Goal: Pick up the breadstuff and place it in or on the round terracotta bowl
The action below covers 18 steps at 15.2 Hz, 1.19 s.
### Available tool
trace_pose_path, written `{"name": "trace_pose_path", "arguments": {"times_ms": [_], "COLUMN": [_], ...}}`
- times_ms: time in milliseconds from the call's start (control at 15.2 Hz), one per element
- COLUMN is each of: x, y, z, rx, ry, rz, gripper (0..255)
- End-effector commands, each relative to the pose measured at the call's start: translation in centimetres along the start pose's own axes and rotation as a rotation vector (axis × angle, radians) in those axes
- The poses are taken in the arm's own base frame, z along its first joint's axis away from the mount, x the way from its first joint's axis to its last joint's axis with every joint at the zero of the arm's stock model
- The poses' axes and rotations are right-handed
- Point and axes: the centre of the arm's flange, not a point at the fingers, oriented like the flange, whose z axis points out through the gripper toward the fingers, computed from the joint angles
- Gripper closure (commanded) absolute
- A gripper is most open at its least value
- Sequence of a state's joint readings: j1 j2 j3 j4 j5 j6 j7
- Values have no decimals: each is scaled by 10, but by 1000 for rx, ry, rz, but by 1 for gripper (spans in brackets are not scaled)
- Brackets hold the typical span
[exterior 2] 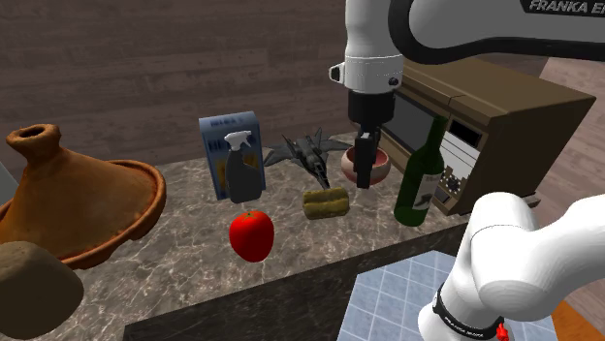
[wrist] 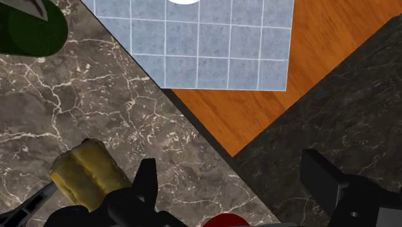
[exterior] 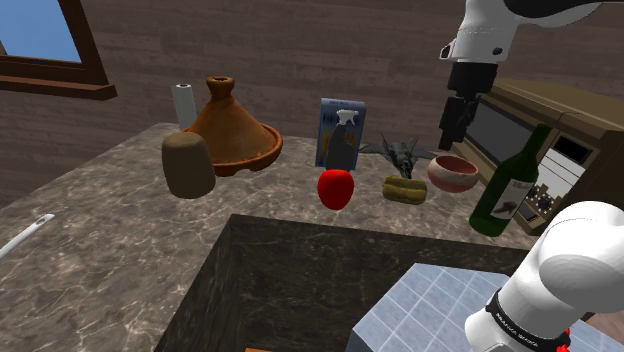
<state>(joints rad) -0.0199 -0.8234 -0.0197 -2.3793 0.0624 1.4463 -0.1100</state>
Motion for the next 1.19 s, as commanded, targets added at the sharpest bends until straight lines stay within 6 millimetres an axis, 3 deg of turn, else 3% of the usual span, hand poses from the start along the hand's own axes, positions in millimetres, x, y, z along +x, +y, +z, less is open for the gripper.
{"name": "trace_pose_path", "arguments": {"times_ms": [0,528,1122], "x": [0,37,93], "y": [0,108,214], "z": [0,49,120], "rx": [0,140,297], "ry": [0,13,27], "rz": [0,-114,-242], "gripper": [0,0,0]}}
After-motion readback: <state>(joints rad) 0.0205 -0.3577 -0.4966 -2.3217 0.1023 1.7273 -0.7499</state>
